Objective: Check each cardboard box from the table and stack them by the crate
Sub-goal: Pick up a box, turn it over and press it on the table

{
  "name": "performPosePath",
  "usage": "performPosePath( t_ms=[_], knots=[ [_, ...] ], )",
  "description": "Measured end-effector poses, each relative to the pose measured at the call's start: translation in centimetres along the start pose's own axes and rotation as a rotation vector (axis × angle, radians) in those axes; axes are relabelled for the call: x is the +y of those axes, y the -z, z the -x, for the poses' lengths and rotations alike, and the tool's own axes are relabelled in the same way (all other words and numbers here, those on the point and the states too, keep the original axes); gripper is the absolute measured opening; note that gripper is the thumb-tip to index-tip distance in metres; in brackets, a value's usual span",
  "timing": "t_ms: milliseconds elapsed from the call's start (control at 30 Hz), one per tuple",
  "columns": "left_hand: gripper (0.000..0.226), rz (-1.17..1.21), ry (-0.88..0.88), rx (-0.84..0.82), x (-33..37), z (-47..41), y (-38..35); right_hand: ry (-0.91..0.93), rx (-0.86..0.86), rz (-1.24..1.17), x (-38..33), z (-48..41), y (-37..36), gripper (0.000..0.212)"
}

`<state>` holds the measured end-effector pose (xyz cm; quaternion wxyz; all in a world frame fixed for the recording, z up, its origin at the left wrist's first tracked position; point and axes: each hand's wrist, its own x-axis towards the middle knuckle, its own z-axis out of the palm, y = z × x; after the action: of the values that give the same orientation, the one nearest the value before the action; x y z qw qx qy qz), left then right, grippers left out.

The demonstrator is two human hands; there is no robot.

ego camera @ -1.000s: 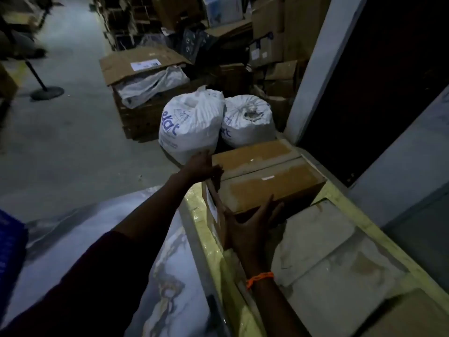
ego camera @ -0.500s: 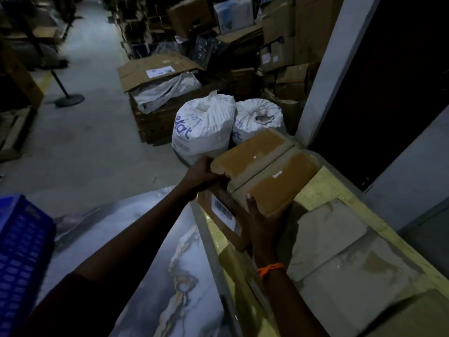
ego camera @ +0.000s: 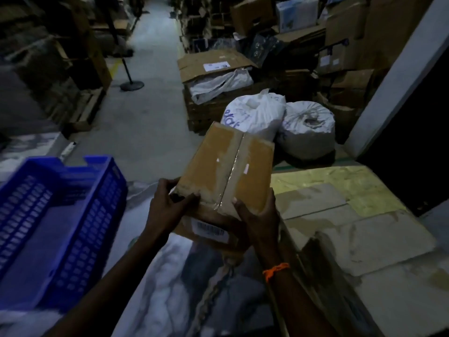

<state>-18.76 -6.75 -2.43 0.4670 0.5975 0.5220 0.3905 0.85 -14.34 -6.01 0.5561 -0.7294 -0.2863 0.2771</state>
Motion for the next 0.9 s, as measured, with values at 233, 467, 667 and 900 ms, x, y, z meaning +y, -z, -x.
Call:
performPosePath(
  t_ms=[233, 467, 667, 900],
  knots=[
    [0.059, 0.058, 0.127, 0.259, -8.5, 7.7, 5.6, 0.054, -0.261, 0.151, 3.9, 5.1, -4.4, 0.108],
    [0.057, 0.144, 0.201, 0.313, -12.0, 12.6, 6.3, 0.046, -0.409, 0.254, 6.7, 7.4, -5.0, 0.119],
    [0.055, 0.119, 0.228, 0.262, -13.8, 14.7, 6.2, 0.058, -0.421, 0.263, 8.1, 8.6, -3.7, 0.115],
    [0.044, 0.071, 0.225, 0.237, -14.9, 14.8, 6.8, 0.076, -0.401, 0.245, 9.1, 9.2, -3.7, 0.106]
  ],
)
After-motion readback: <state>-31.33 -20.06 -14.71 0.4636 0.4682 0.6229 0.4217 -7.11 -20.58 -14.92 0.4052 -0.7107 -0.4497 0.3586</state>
